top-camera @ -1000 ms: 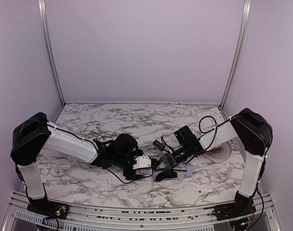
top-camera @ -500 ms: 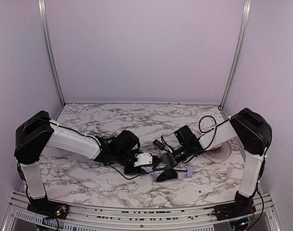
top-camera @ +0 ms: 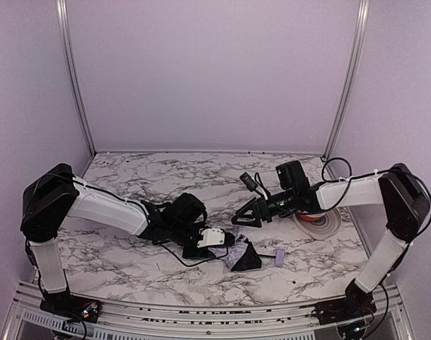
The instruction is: Put away the umbrella
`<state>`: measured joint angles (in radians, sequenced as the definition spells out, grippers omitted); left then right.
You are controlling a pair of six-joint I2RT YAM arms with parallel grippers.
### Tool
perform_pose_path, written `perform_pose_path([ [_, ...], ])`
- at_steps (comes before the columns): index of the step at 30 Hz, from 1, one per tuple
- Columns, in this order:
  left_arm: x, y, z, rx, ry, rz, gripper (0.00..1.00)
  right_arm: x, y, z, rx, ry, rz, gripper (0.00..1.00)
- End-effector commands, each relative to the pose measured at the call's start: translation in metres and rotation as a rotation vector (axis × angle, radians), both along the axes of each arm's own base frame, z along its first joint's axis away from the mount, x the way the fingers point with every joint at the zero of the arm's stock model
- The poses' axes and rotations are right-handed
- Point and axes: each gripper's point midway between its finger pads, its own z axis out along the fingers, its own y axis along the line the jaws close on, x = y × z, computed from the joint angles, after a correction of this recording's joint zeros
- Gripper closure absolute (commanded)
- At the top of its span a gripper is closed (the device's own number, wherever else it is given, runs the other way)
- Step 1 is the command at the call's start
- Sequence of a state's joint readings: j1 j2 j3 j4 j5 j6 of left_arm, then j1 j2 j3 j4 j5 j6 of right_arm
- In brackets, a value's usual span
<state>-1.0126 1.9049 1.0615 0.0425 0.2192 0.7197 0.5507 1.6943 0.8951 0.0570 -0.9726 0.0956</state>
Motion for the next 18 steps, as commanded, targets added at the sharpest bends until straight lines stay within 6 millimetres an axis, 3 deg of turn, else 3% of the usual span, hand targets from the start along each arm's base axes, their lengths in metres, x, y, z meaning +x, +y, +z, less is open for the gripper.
perform_pose_path([
  [1,-0.037,0.046,-0.049,0.215,0.152,-0.012,1.0,0.036,-0.025,0.018,-0.049,-0.116,-0.163,0.0],
  [6,-0.037,0.051,-0.051,0.259,0.054,-0.056,1.0,0.088,-0.061,0.049,-0.136,-0.348,-0.398,0.0],
  [9,-0.038,0.05,-0.05,0.269,0.023,-0.073,1.0,0.108,-0.071,0.087,-0.136,-0.537,-0.487,0.0],
  [14,-0.039,0.052,-0.051,0.285,-0.003,-0.089,1.0,0.13,-0.095,0.172,0.032,-0.777,-0.711,0.0],
  [16,-0.04,0.051,-0.051,0.286,-0.016,-0.101,1.0,0.134,-0.103,0.184,0.079,-0.777,-0.726,0.0],
  [18,-0.04,0.051,-0.051,0.293,-0.038,-0.108,1.0,0.135,-0.099,0.18,0.109,-0.713,-0.7,0.01],
])
